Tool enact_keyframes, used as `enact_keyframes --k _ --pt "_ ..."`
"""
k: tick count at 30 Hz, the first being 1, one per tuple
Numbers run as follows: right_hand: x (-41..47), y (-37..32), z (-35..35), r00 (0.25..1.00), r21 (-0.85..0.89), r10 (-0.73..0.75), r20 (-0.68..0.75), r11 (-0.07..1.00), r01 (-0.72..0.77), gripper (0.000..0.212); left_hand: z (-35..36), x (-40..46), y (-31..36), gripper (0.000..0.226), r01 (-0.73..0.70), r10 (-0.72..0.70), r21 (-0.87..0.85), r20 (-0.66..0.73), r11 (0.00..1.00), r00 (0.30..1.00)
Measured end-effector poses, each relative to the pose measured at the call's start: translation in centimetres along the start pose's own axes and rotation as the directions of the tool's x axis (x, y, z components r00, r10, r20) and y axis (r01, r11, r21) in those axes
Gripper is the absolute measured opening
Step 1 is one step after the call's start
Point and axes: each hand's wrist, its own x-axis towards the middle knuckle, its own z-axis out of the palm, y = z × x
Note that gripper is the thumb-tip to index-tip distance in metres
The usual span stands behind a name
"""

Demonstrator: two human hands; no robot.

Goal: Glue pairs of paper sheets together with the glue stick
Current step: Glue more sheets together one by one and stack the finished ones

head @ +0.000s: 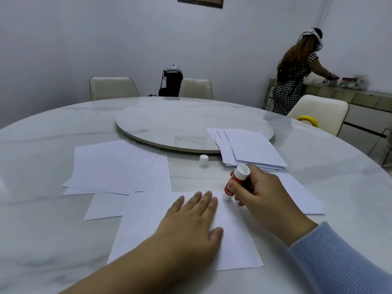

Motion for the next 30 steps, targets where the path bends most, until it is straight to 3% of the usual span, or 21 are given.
enact_keyframes --k 5,9,11,13,15,17,20,22,24,25,27,28,30 --pt "-1.8 -1.2 -1.2 0.998 -0.036 0.021 0.065 0.999 -0.019 0.014 -0.2 0.0 0.1 0.062 0.002 -0.002 0.0 0.009 1.0 1.0" --pt "-5.6 -1.8 -2.7 0.991 -0.008 0.015 0.131 1.0 -0.015 0.034 -0.1 0.1 0.1 0.063 0.01 -0.01 -0.008 0.016 1.0 1.0" --pt "-7.0 -1.6 -3.2 0.982 0.04 0.043 0.182 0.998 -0.051 0.025 -0.1 0.1 0.2 0.063 0.009 -0.009 -0.009 0.011 1.0 1.0" --pt "-7.2 -1.6 -3.6 0.983 0.219 0.065 0.169 0.97 -0.102 0.006 -0.2 0.0 0.3 0.063 0.002 -0.002 -0.015 0.007 1.0 1.0" --pt "-6.8 -1.4 -4.3 0.987 0.541 0.161 -0.005 0.831 -0.133 0.017 -0.5 -0.1 0.1 0.062 -0.019 0.019 -0.038 0.019 0.999 1.0" --pt "-6.1 -1.6 -5.6 0.934 0.796 0.32 -0.156 0.6 -0.073 0.015 -1.0 -0.2 -0.1 0.061 -0.08 0.084 -0.072 0.054 0.994 0.995" --pt "-5.3 -1.9 -7.1 0.907 0.884 0.391 -0.159 0.465 -0.046 0.019 -2.0 -0.4 -0.4 0.063 -0.241 0.26 -0.122 0.184 0.963 0.948" --pt "-4.9 -2.0 -7.1 0.889 0.896 0.441 -0.121 0.434 -0.094 0.023 -2.9 -0.4 -0.9 0.068 -0.345 0.39 -0.192 0.311 0.919 0.867" --pt "-4.7 -2.1 -6.7 0.879 0.899 0.47 -0.083 0.417 -0.137 0.022 -3.6 -0.5 -1.2 0.074 -0.399 0.468 -0.264 0.305 0.878 0.829" --pt "-4.5 -2.0 -6.4 0.879 0.897 0.471 -0.077 0.418 -0.145 0.017 -3.5 -0.5 -1.2 0.071 -0.377 0.443 -0.281 0.226 0.882 0.868" --pt "-4.1 -2.1 -5.6 0.888 0.886 0.455 -0.073 0.439 -0.152 0.011 -2.7 -0.5 -1.3 0.056 -0.252 0.256 -0.285 -0.023 0.925 0.966" --pt "-3.8 -2.1 -5.2 0.897 0.867 0.435 -0.073 0.472 -0.158 0.014 -2.2 -0.4 -1.3 0.053 -0.183 0.161 -0.267 -0.104 0.946 0.982" --pt "-2.9 -2.0 -4.2 0.913 0.811 0.399 -0.086 0.561 -0.169 0.007 -1.3 0.1 -1.2 0.058 -0.079 0.061 -0.188 -0.101 0.979 0.993"
